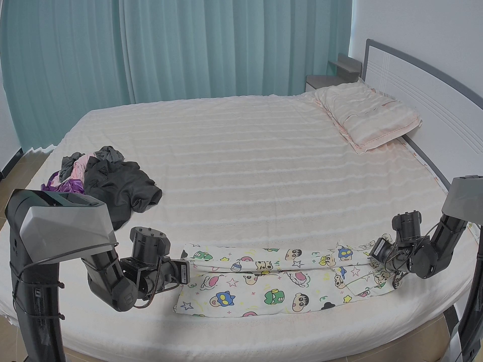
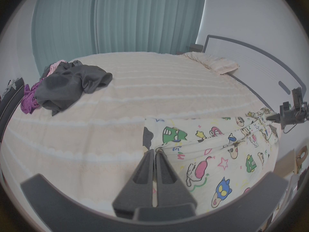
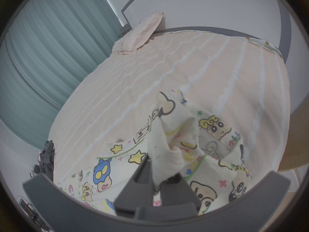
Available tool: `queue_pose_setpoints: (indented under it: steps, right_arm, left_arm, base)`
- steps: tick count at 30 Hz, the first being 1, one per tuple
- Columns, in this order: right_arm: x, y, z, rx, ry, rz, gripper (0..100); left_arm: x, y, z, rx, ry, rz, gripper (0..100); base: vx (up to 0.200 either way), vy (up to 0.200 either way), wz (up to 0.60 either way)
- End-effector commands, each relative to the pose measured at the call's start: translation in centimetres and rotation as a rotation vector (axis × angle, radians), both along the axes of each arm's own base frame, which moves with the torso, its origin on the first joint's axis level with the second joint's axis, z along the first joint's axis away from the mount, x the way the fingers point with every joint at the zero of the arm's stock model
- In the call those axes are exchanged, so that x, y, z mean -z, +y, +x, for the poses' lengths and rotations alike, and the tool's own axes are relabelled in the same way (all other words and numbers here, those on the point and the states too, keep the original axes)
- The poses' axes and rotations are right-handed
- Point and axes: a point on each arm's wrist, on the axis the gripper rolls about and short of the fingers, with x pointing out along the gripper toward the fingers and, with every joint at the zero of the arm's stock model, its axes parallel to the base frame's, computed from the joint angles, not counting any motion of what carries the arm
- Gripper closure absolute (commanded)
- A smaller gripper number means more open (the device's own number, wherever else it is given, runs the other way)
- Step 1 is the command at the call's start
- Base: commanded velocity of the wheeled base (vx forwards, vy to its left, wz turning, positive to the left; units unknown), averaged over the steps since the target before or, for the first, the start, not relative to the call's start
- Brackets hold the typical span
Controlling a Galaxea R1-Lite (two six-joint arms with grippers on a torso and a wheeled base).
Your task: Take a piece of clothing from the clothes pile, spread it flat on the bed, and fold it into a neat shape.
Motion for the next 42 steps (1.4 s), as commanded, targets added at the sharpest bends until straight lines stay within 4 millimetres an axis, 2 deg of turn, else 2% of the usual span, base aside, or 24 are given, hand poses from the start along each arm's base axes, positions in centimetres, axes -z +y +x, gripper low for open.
queue_pose_setpoints:
  steps: [1,3,4,8,11,14,17,20,24,28,30,35,42]
  right_arm:
    - [0.5,-0.3,-0.8,0.002,0.036,-0.009,100]
    - [0.6,-0.3,-1.0,0.0,0.044,-0.011,100]
    - [0.7,-0.3,-1.0,-0.002,0.05,-0.013,0]
    - [1.2,-0.3,-1.5,-0.006,0.075,-0.019,0]
    - [0.9,-0.5,-2.1,-0.014,0.082,-0.029,0]
    - [0.1,-0.7,-2.2,-0.009,0.053,-0.028,0]
    - [-1.4,-1.1,-2.6,0.0,-0.001,-0.03,0]
    - [-2.6,-1.4,-2.9,0.001,-0.035,-0.039,0]
    - [-3.2,-1.4,-3.1,0.001,-0.051,-0.039,0]
    - [-3.5,-1.5,-3.5,0.003,-0.058,-0.039,0]
    - [-3.8,-1.5,-3.5,0.001,-0.069,-0.04,0]
    - [-4.7,-1.5,-3.8,-0.001,-0.098,-0.043,0]
    - [-5.2,-1.2,-4.1,-0.012,-0.112,-0.041,0]
  left_arm:
    - [1.8,-0.1,-0.4,0.008,0.056,0.02,100]
    - [2.0,-0.2,-0.5,0.011,0.063,0.022,100]
    - [2.0,-0.2,-0.5,0.011,0.064,0.023,0]
    - [2.3,-0.1,-1.1,0.016,0.087,0.031,0]
    - [2.4,0.2,-1.9,0.017,0.111,0.039,0]
    - [1.6,0.7,-2.4,0.011,0.106,0.025,0]
    - [-1.2,1.5,-2.9,0.025,0.073,-0.066,0]
    - [-3.1,1.4,-2.4,-0.02,0.045,-0.192,0]
    - [-3.5,0.9,-1.2,-0.089,0.08,-0.277,0]
    - [-1.6,0.2,-0.3,-0.107,0.139,-0.274,0]
    - [0.4,-0.5,0.6,-0.108,0.162,-0.256,0]
    - [2.0,-1.5,0.3,-0.074,0.203,-0.224,0]
    - [3.0,-1.6,0.5,-0.017,0.206,-0.154,0]
  base:
    - [0.0,0.0,0.0]
    - [0.0,0.0,0.0]
    - [0.0,0.0,0.0]
    - [0.0,0.0,0.0]
    - [0.0,0.0,0.0]
    - [0.0,0.0,0.0]
    - [0.0,0.0,0.0]
    - [0.0,0.0,0.0]
    - [0.0,0.0,0.0]
    - [0.0,0.0,0.0]
    - [0.0,0.0,0.0]
    - [0.0,0.0,0.0]
    - [0.0,0.0,0.0]
